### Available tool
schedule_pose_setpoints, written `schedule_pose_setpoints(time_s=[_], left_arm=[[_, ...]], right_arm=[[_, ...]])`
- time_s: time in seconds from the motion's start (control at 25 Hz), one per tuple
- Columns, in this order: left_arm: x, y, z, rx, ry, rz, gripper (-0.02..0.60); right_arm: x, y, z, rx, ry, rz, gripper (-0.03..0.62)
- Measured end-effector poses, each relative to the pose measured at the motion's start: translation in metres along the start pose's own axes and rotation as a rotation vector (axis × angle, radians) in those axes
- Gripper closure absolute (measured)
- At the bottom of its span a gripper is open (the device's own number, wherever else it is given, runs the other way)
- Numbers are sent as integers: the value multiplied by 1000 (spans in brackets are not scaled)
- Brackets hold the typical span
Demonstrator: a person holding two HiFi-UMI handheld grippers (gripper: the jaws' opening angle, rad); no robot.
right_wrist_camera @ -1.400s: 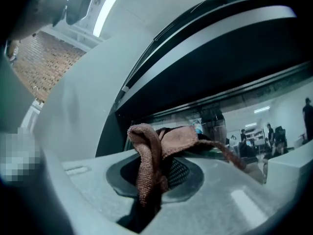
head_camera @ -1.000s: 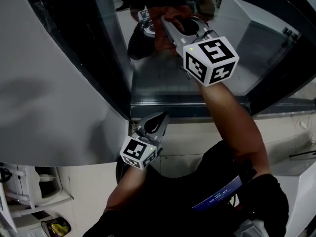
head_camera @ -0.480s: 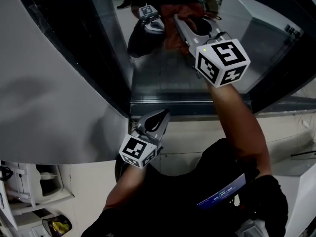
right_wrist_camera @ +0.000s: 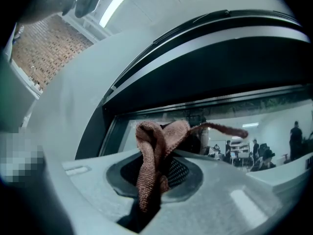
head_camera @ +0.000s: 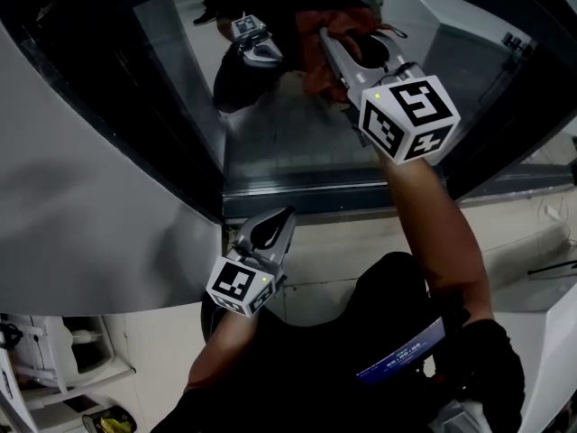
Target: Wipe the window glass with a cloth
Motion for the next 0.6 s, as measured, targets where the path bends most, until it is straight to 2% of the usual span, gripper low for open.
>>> schedule_pose_setpoints(time_s=[0.6], left_arm=[[8, -6, -10, -25, -29, -14, 565]], right_arm=[[79, -6, 64, -11, -142, 24, 551]])
Point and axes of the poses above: the fingertips, and each gripper's own axes: z backward along the fingers, x to its right, y out of its top, the point moved 3 cm from there along z, backward along the fingers
